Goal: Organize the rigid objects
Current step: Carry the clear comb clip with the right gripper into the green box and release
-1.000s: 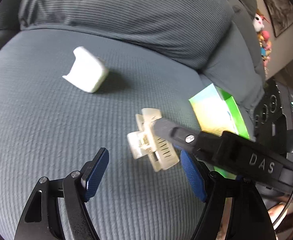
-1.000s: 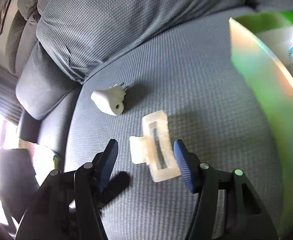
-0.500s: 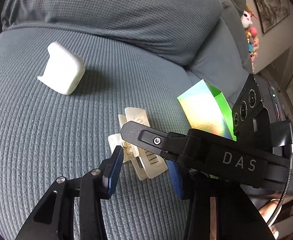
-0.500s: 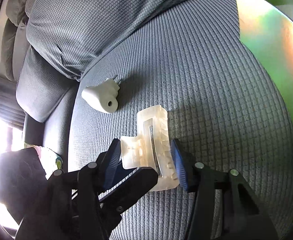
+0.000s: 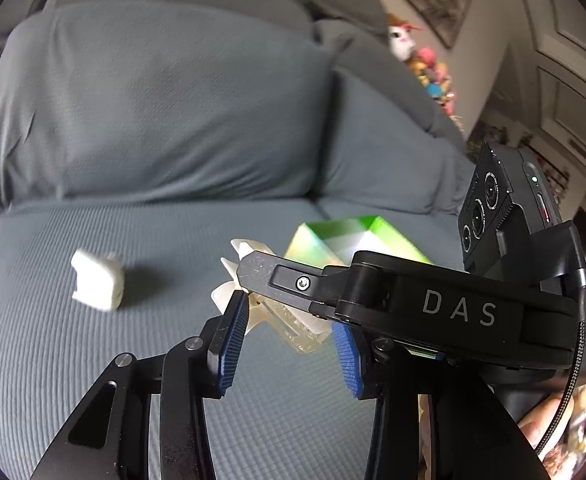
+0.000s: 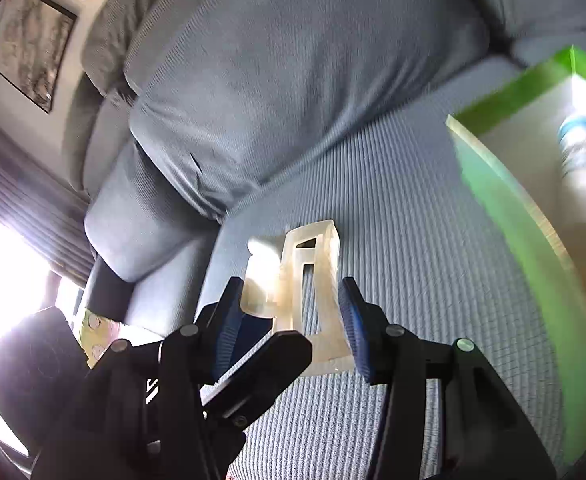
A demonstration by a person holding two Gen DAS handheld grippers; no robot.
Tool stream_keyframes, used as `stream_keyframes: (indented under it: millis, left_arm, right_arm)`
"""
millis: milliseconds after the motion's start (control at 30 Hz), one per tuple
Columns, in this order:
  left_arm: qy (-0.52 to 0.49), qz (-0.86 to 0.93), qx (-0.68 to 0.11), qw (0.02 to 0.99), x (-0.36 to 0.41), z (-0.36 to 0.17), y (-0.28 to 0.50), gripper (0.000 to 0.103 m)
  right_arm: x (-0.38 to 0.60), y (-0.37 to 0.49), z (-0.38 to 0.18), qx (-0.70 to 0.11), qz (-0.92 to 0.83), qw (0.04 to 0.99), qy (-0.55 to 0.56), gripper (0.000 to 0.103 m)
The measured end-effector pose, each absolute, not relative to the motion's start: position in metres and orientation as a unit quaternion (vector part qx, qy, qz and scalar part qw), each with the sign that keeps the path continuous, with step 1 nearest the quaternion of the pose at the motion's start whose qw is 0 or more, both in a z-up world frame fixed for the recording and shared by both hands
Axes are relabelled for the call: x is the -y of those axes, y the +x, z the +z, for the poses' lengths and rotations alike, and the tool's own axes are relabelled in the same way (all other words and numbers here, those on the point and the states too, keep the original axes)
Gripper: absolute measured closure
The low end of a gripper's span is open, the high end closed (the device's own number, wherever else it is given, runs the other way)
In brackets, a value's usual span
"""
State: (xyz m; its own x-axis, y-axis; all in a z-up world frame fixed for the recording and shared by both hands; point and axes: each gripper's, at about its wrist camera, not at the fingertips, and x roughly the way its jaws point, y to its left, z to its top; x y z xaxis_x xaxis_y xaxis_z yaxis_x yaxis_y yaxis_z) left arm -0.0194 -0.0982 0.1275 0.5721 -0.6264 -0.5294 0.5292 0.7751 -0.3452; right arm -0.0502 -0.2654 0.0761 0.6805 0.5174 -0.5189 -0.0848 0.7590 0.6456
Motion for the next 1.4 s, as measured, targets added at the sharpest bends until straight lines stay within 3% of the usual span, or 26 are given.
stream_keyframes:
  millis: [500,1400]
  left_arm:
    - [-0.054,-0.438,-0.290,0.849,0.177,0.149,-0.019,0.061]
    - [-0.088,-0.477,-0.367,0.794,0.228,0.120,-0.015,0.058]
  right_arm:
    - [0.342,-0.089,0.102,-0.274,0.080,0.901,0.327,0.055]
    - [0.397,-0.104,0.083,-0.292,-0.084,0.894,0.329,0.054]
